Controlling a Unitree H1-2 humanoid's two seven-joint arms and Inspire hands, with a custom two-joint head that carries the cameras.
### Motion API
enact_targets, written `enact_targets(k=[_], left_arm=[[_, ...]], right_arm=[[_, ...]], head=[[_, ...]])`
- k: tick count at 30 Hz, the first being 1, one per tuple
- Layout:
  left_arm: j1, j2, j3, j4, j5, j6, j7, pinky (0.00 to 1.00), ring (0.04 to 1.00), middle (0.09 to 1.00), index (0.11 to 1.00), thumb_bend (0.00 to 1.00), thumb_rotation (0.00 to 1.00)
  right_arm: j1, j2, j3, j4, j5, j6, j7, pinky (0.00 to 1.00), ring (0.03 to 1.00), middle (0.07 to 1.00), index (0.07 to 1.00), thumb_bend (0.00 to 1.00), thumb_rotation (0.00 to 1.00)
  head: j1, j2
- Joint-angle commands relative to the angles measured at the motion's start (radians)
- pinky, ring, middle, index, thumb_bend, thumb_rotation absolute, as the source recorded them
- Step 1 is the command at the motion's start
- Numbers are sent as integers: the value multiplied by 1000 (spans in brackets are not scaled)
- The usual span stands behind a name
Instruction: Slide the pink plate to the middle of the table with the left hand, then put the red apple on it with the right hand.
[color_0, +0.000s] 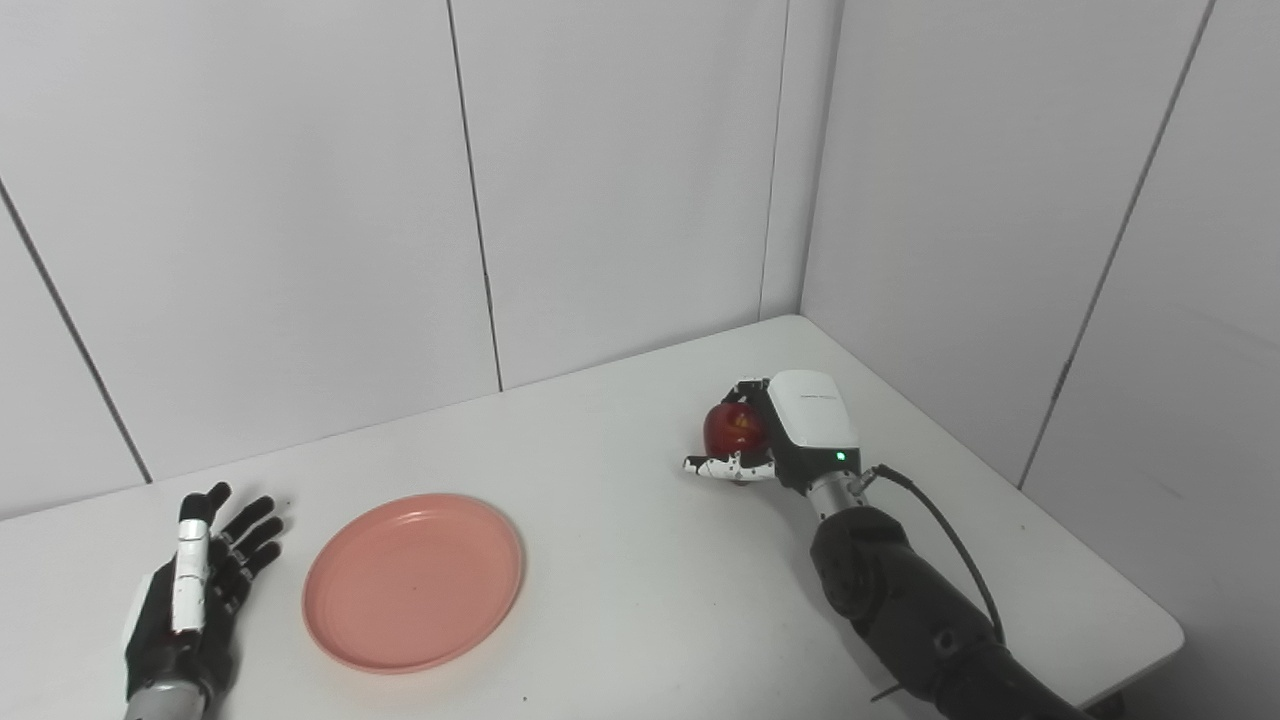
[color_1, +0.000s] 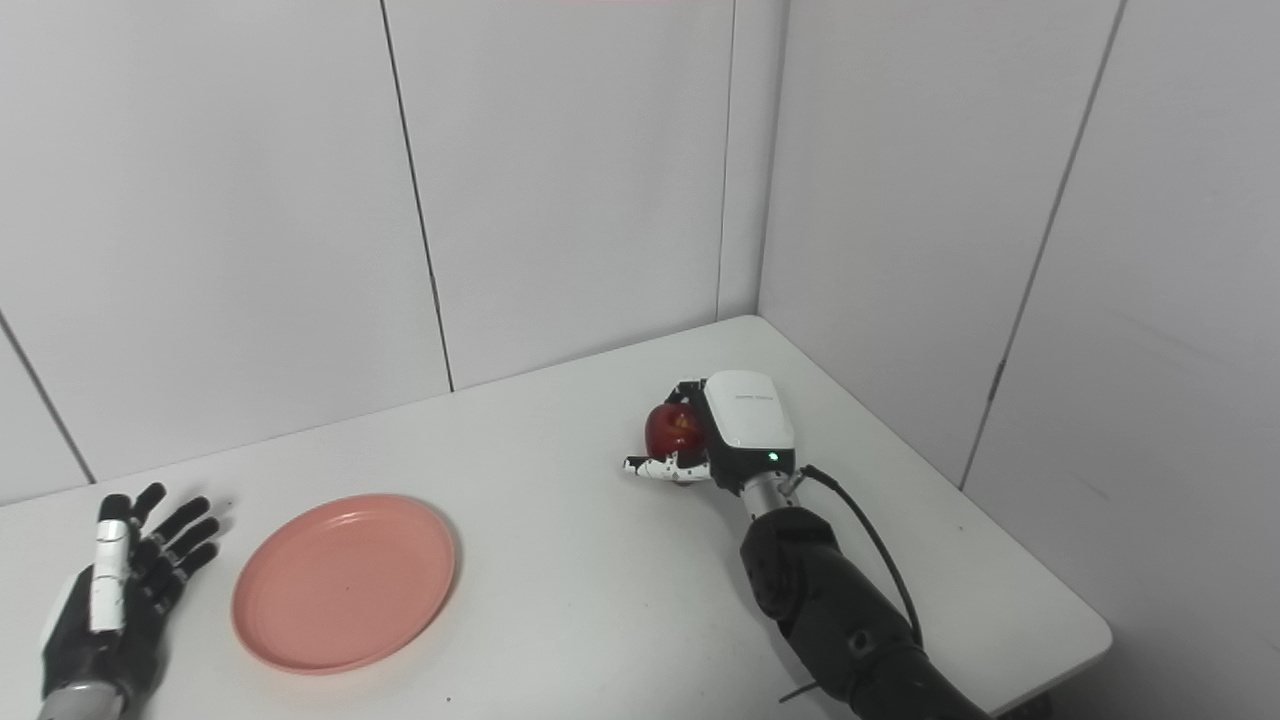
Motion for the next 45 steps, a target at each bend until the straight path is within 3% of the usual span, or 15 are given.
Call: enact_targets(k=[1,13,17,21,26,34,45], left_arm=[[-3,6,-3,4,2,46,1,850,823,830,925,774,904],[-3,5,-4,1,10,46,12,814,814,822,919,778,901],[6,2,-9,-19,16,51,14,809,821,816,914,775,907],[13,-4,-13,-37,14,62,14,817,810,812,911,782,905],[17,-18,-18,-48,20,68,25,813,806,809,908,784,898],[34,-49,-28,-96,37,105,54,780,796,800,897,786,887],[46,-78,-28,-114,51,126,101,787,787,788,882,776,886]], right_arm=[[-61,-24,-7,-22,5,-40,-38,73,118,186,285,508,415],[-65,-30,-5,-72,5,-35,-18,79,124,192,282,529,456],[-63,-40,-9,-135,16,-21,32,79,125,192,276,519,468],[-62,-43,-23,-229,32,45,135,82,130,199,273,507,484],[-69,-49,-45,-302,36,72,212,80,129,196,258,509,473],[-85,-60,-54,-316,26,59,244,98,149,225,280,535,516],[-104,-56,-54,-313,39,51,268,93,144,220,299,516,511]], head=[[1,0],[14,5],[26,12],[39,18],[96,28],[170,40],[211,40]])
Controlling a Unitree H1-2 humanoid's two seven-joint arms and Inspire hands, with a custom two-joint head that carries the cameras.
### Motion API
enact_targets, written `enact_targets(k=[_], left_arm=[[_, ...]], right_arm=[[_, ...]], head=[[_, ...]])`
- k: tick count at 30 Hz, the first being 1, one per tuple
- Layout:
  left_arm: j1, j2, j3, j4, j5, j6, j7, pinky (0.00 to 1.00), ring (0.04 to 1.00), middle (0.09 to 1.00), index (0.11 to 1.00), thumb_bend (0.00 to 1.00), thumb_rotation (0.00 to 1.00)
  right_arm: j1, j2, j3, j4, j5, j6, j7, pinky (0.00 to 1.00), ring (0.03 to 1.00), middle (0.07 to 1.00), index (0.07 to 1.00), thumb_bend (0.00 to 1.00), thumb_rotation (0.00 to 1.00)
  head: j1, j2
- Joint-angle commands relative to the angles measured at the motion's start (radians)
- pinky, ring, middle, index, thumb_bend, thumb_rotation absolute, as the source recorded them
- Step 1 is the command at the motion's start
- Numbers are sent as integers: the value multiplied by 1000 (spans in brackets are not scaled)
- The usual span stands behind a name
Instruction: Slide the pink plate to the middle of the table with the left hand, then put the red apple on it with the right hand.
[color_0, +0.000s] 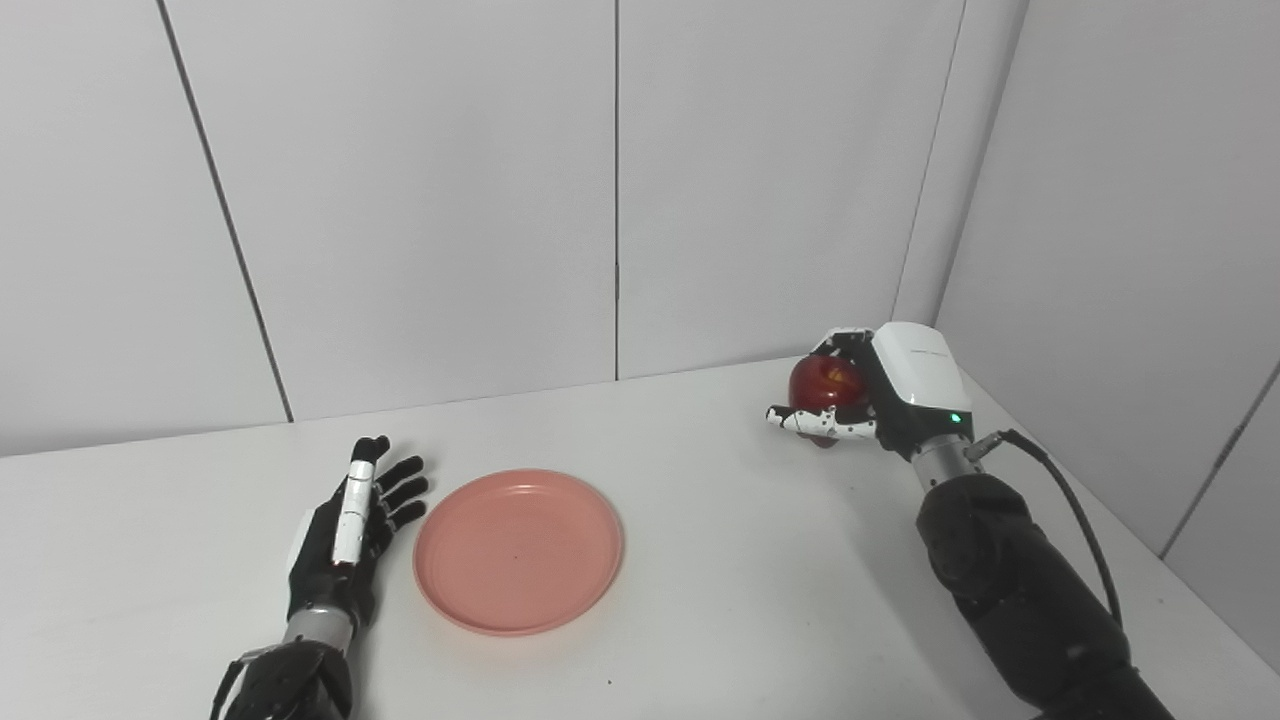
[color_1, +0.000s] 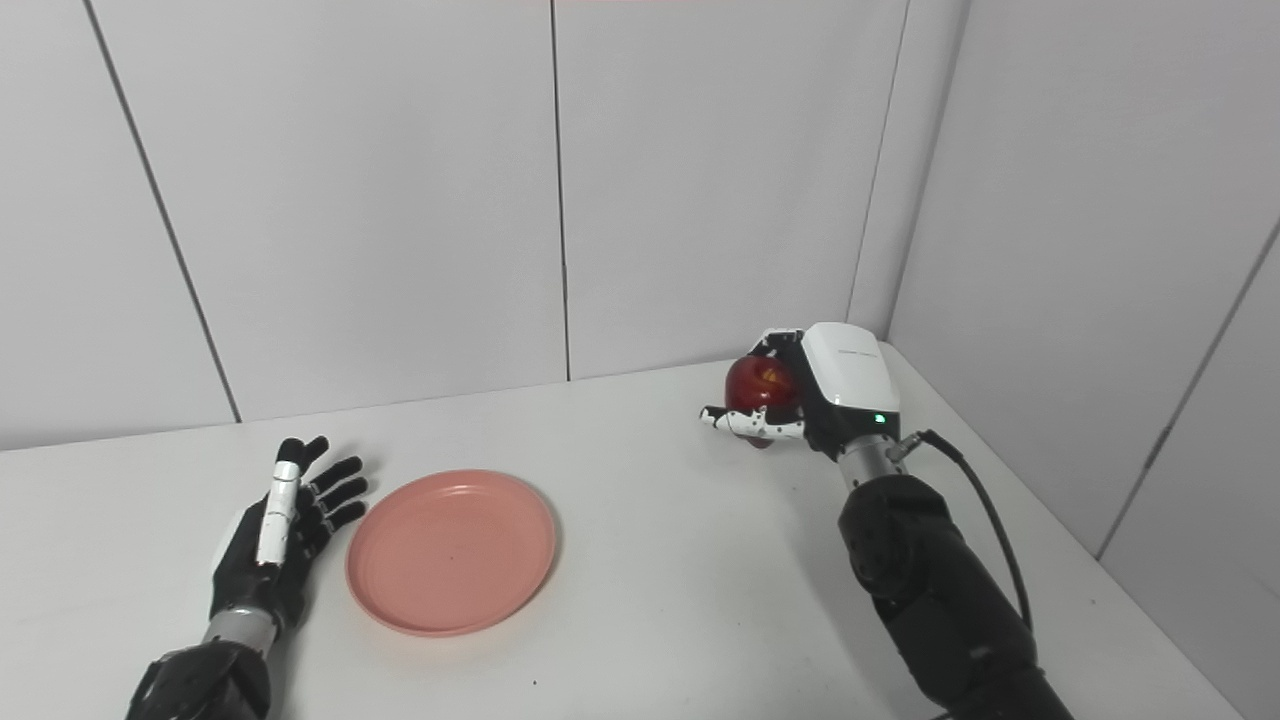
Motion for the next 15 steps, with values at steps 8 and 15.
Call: enact_targets(k=[8,15], left_arm=[[5,-26,-4,-1,2,35,14,801,792,789,881,756,884],[3,-33,-10,1,6,38,21,744,793,789,879,736,893]], right_arm=[[-77,-19,-15,-22,20,-16,1,81,129,199,255,509,445],[-113,-3,8,-1,26,-51,-14,78,125,194,255,520,487]], head=[[39,-3],[67,-7]])
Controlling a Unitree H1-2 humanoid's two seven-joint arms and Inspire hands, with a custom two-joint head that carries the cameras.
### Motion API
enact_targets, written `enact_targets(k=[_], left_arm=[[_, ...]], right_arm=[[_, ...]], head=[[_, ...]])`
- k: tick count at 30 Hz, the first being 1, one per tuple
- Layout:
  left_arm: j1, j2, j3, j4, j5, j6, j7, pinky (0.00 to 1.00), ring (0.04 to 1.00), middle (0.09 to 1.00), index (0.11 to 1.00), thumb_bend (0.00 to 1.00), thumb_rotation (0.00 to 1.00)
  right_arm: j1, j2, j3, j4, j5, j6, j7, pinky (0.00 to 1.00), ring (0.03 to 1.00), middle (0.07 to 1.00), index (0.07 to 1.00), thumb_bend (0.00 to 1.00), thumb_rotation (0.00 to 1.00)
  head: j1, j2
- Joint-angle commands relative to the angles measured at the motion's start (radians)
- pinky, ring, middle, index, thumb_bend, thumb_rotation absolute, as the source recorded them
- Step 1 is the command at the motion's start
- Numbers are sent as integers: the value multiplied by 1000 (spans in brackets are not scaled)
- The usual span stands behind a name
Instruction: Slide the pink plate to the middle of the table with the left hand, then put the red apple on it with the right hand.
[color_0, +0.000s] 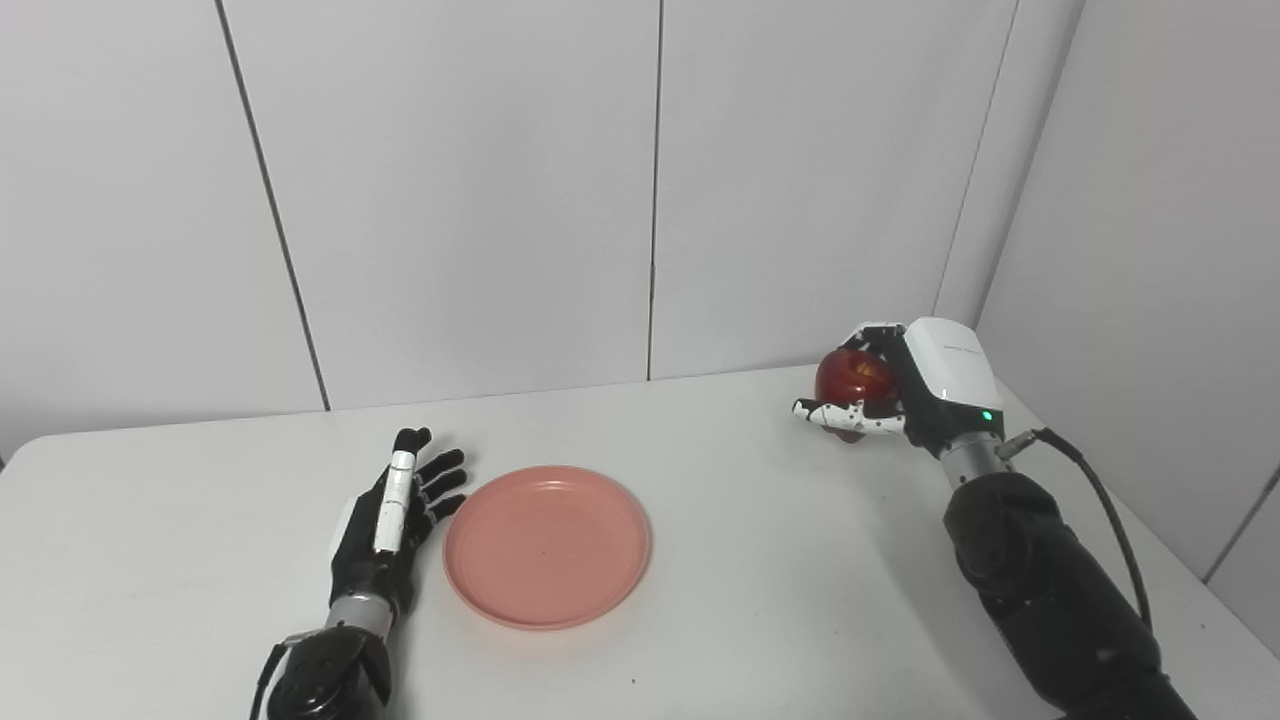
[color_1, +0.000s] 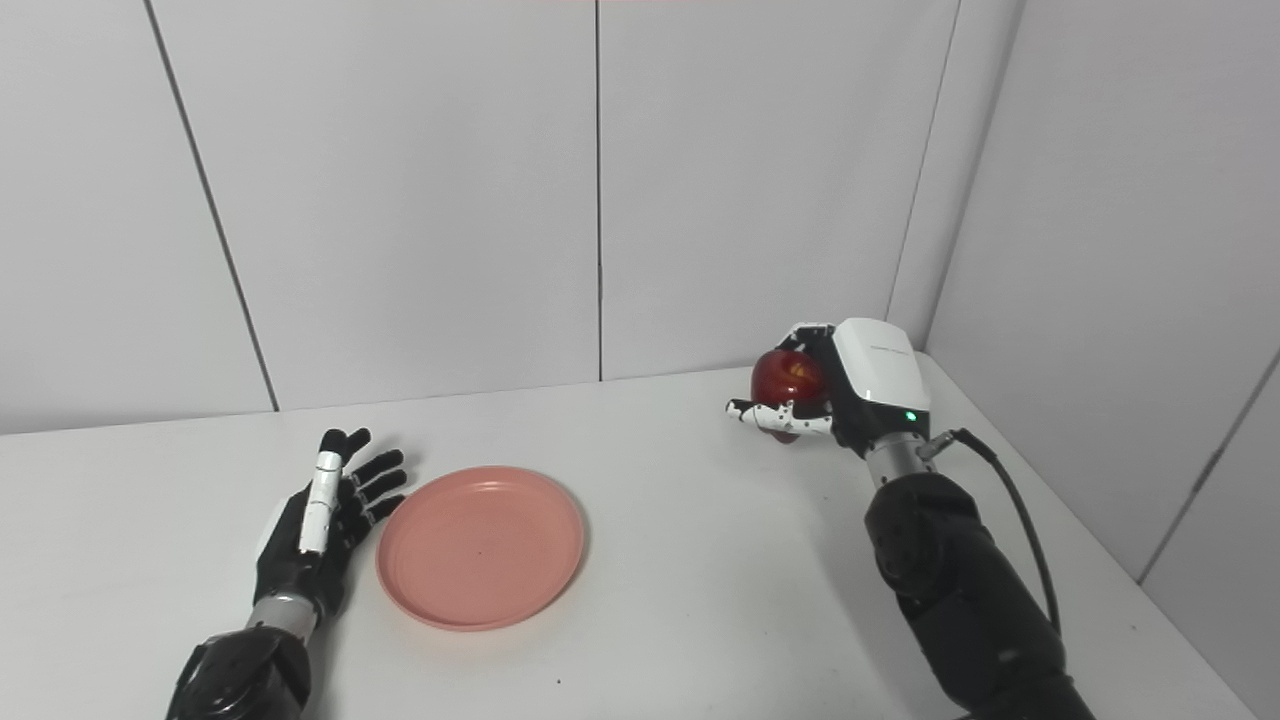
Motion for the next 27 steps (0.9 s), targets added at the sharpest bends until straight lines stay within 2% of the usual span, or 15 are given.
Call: enact_targets(k=[1,9,16,20,27], left_arm=[[-5,-16,-7,15,7,34,10,758,791,791,881,734,893],[-9,-21,-22,32,14,14,10,764,798,796,895,733,912],[-13,-35,-21,49,6,6,22,813,814,806,888,727,905],[-15,-38,-20,61,5,-6,18,817,820,805,889,726,898],[-17,-43,-20,66,2,3,19,823,827,817,895,755,897]], right_arm=[[-76,-5,2,-12,-5,-49,-30,79,126,196,264,525,493],[-113,13,33,-1,5,-67,-19,87,137,210,277,523,479],[-127,22,64,-7,-6,-89,-9,86,136,212,289,521,468],[-124,30,85,-30,-18,-90,6,87,138,215,337,528,476],[-126,45,99,-60,-7,-101,27,89,139,214,326,526,473]], head=[[14,-2],[69,-6],[111,-14],[121,-16],[131,-19]])
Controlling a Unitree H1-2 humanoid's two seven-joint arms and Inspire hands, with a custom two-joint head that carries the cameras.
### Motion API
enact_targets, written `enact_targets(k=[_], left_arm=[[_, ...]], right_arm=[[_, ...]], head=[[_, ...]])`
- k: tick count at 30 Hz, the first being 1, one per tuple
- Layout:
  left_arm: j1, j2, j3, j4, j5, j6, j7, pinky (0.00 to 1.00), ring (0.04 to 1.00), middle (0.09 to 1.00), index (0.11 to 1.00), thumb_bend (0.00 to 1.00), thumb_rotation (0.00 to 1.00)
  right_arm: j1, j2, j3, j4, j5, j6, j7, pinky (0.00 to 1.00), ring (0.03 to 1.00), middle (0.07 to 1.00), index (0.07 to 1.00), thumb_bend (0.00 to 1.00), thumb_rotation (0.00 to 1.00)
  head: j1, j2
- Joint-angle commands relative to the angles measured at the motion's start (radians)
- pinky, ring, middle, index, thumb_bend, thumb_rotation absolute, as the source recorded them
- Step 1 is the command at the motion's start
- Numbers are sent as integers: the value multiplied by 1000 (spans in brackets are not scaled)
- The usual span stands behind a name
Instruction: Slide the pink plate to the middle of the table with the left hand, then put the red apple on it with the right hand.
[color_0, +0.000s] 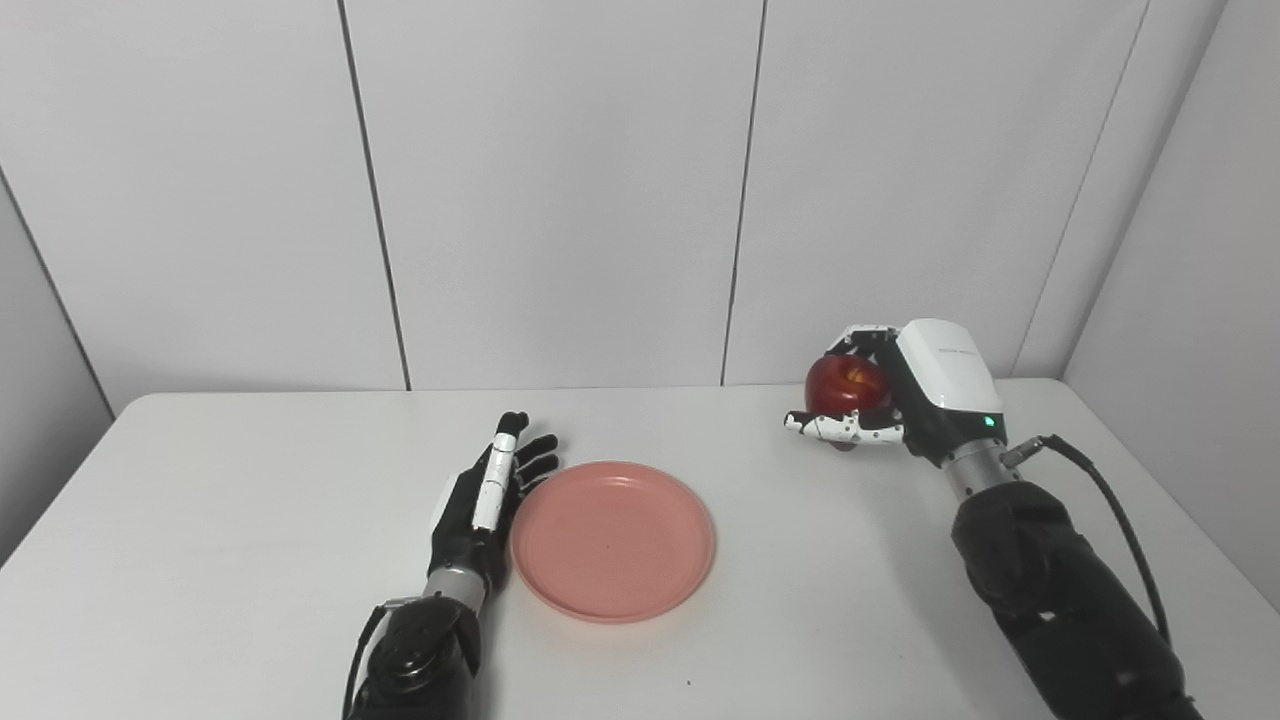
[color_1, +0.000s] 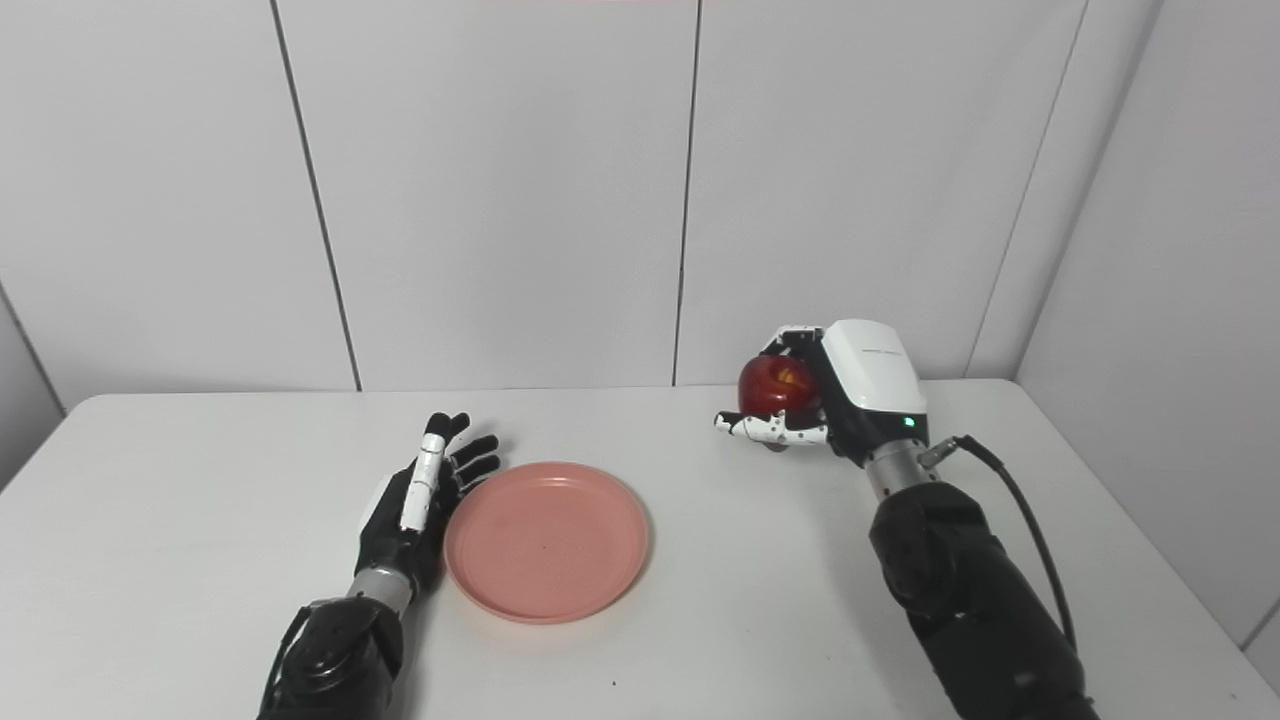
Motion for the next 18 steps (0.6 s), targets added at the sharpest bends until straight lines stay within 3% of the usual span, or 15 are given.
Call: enact_targets(k=[1,10,13,18], left_arm=[[-3,-12,1,27,-1,34,3,823,826,816,896,752,891],[-9,-20,2,41,-1,16,9,827,816,794,886,744,873],[-11,-20,1,45,4,12,12,823,818,791,886,741,878],[-16,-20,0,58,5,1,12,830,820,796,887,742,879]], right_arm=[[-66,-6,-8,-40,2,-45,-8,87,137,211,320,525,480],[-98,38,10,-52,1,-38,21,85,136,214,318,520,512],[-111,57,14,-53,0,-29,28,88,140,221,325,522,461],[-133,93,24,-42,-13,-38,20,105,161,244,341,520,461]], head=[[4,0],[13,-7],[17,-8],[27,-11]])
